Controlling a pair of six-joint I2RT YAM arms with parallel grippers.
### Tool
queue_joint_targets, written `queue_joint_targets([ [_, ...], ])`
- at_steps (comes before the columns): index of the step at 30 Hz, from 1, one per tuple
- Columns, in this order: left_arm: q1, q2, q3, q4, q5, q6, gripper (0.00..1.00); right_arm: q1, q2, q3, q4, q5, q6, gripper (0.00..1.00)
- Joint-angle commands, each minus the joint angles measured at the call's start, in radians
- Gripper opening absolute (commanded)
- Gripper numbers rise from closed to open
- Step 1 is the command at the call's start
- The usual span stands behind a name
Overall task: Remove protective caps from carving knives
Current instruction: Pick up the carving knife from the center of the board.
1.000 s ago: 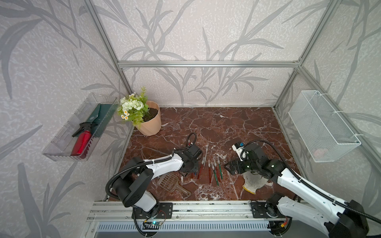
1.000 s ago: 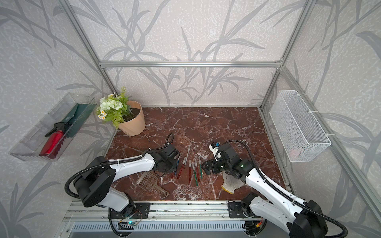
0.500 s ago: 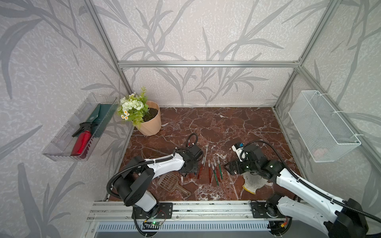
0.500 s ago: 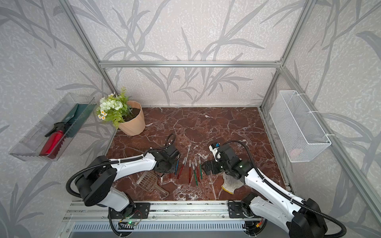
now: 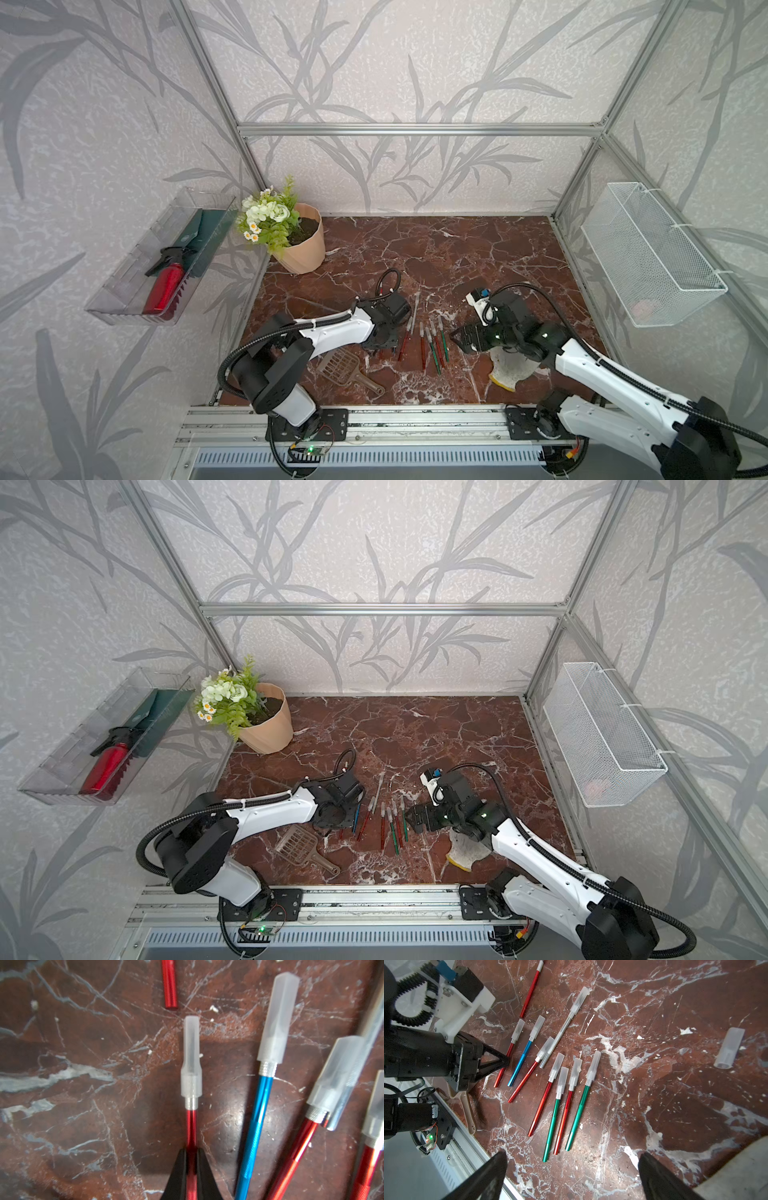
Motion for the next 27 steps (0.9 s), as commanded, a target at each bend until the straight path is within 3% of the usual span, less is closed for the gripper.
queue_joint_targets([
  [1,-0.004,0.033,-0.014,-0.054,-0.018,-0.007,0.1,0.009,0.002,0.0,0.012,-0.004,-0.001,0.99],
  [11,0.0,-0.05,0.011,-0.024,0.052,0.003,0.07,0.013,0.026,0.006,0.037,-0.029,0.054,0.99],
  [17,0.002,-0.124,0.025,0.011,0.099,0.062,0.07,0.013,0.067,0.025,0.099,-0.091,0.201,0.99],
  [27,0.006,-0.19,-0.024,0.227,0.293,0.082,0.07,0.013,0.16,0.109,0.167,-0.104,0.294,0.67],
])
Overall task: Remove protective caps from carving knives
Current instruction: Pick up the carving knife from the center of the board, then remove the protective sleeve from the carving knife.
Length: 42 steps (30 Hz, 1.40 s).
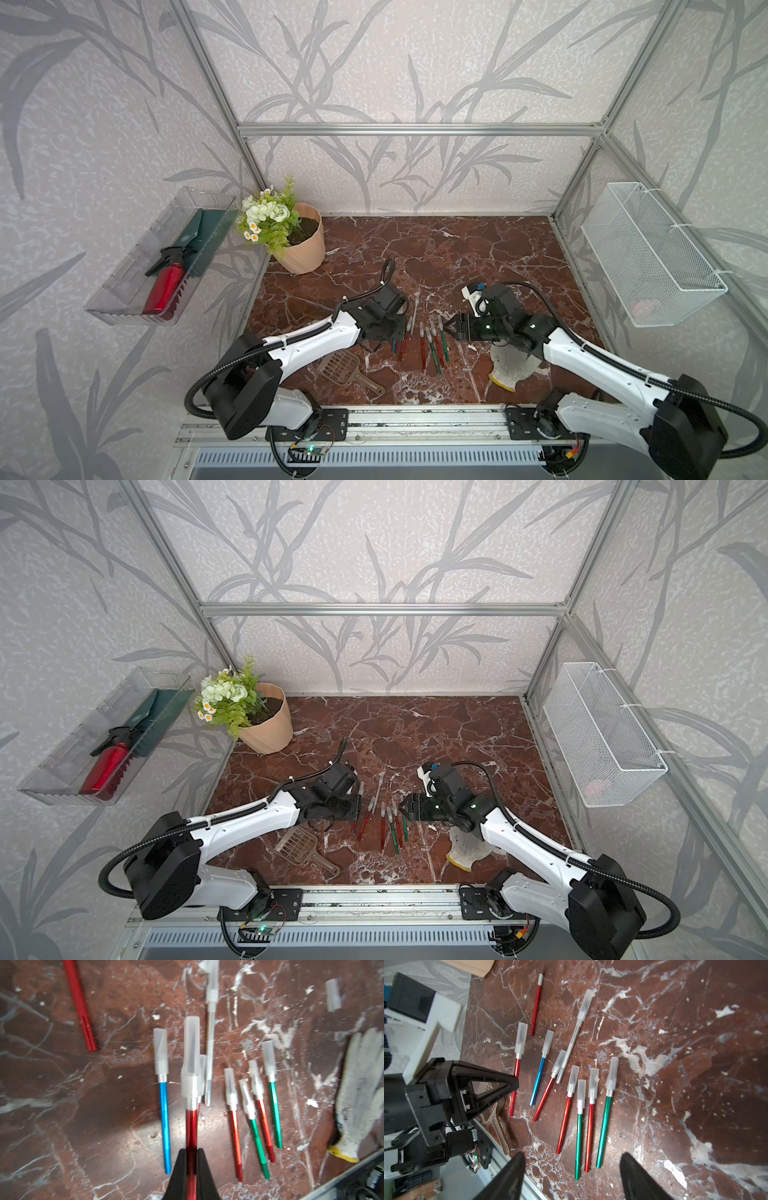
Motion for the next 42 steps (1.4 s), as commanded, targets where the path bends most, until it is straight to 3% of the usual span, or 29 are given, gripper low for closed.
queue_joint_targets([
  [1,0.005,-0.015,-0.03,0.108,0.106,0.016,0.06,0.006,0.03,0.051,0.064,-0.037,0.045,0.66],
  [11,0.003,0.016,-0.092,0.324,0.239,-0.023,0.05,0.006,0.123,0.118,0.09,-0.029,0.06,0.52],
  [14,0.003,0.013,-0.105,0.367,0.266,-0.029,0.05,-0.007,0.156,0.112,0.159,-0.09,0.099,0.5],
  [42,0.003,0.016,-0.128,0.413,0.289,-0.034,0.04,-0.046,0.354,0.17,0.313,-0.162,0.156,0.36],
])
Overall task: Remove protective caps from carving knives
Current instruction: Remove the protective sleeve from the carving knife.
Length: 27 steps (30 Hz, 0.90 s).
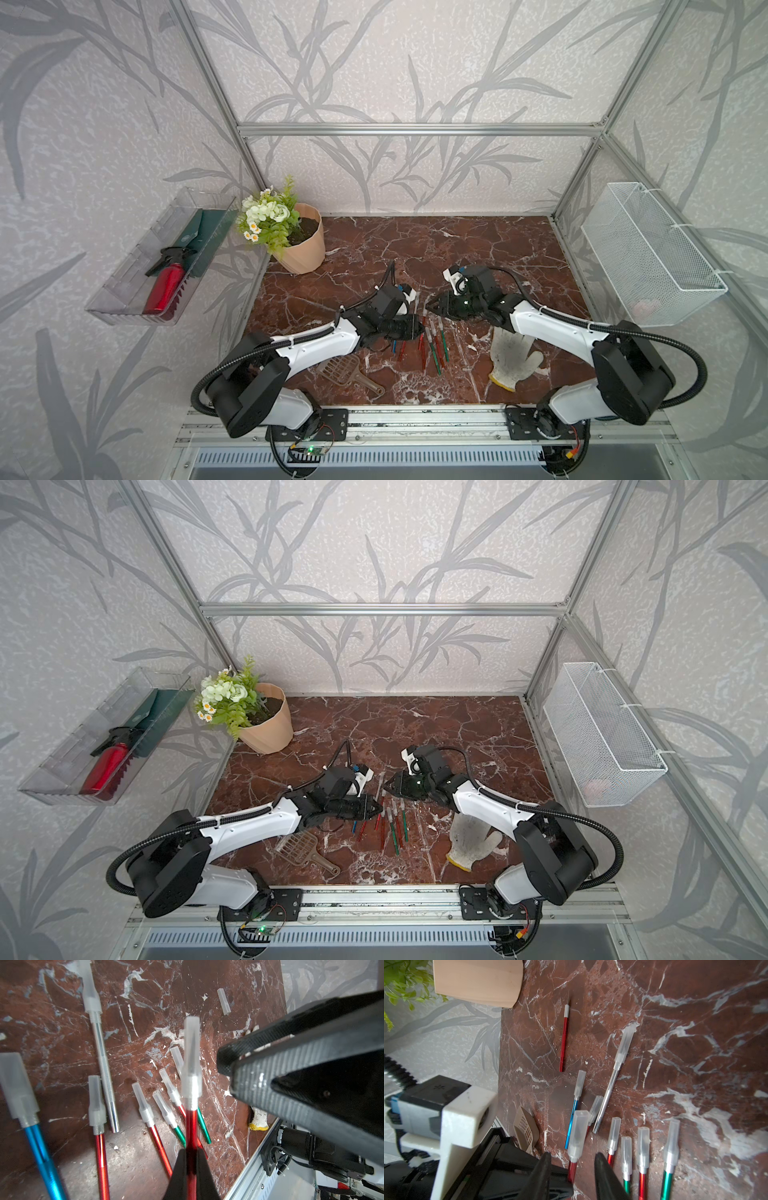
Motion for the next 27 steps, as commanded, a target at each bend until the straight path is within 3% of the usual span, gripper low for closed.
queue_joint_targets([
  [1,0.003,0.001,-0.01,0.02,0.004,-0.009,0.04,-0.004,0.017,0.035,0.034,-0.01,0.006,0.35],
  [27,0.003,-0.001,-0.01,0.026,0.014,-0.02,0.03,-0.005,0.088,0.07,0.039,0.023,-0.006,0.24],
])
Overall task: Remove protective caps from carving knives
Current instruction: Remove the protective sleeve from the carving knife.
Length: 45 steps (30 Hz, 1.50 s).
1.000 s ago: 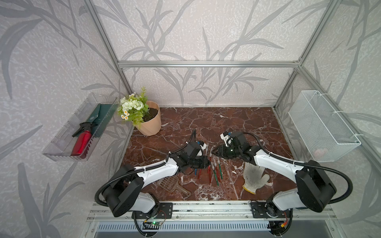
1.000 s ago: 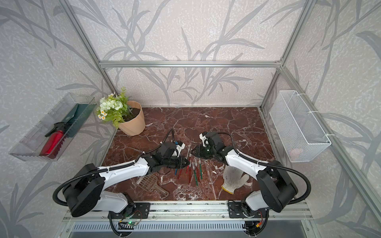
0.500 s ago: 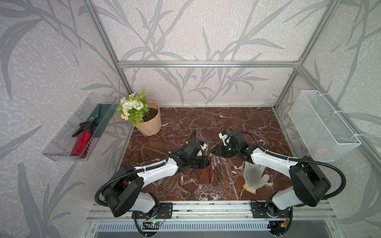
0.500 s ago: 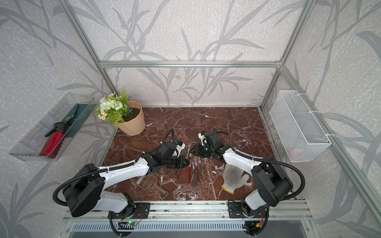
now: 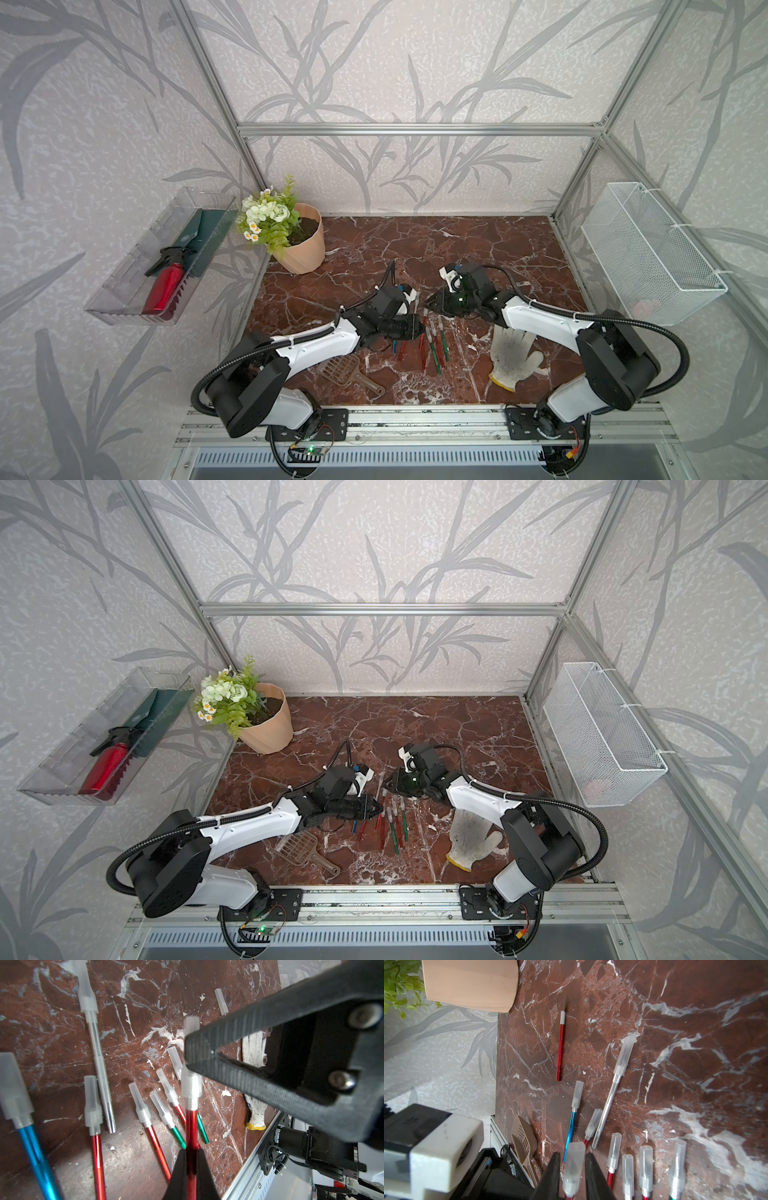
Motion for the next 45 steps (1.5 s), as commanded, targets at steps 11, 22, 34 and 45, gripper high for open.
queue_joint_targets([
  [11,0.003,-0.006,-0.015,0.023,0.004,-0.017,0.03,-0.005,0.01,0.037,-0.002,0.016,-0.016,0.15],
  [22,0.004,0.008,-0.021,0.034,0.007,-0.024,0.21,-0.005,-0.006,0.032,-0.003,0.007,-0.007,0.12],
  [34,0.004,0.034,-0.018,0.047,0.024,-0.025,0.25,-0.004,-0.018,0.035,-0.004,0.002,-0.003,0.12],
  [45,0.003,0.044,-0.018,0.057,0.028,-0.029,0.2,-0.005,-0.021,0.035,-0.001,-0.002,0.001,0.12],
])
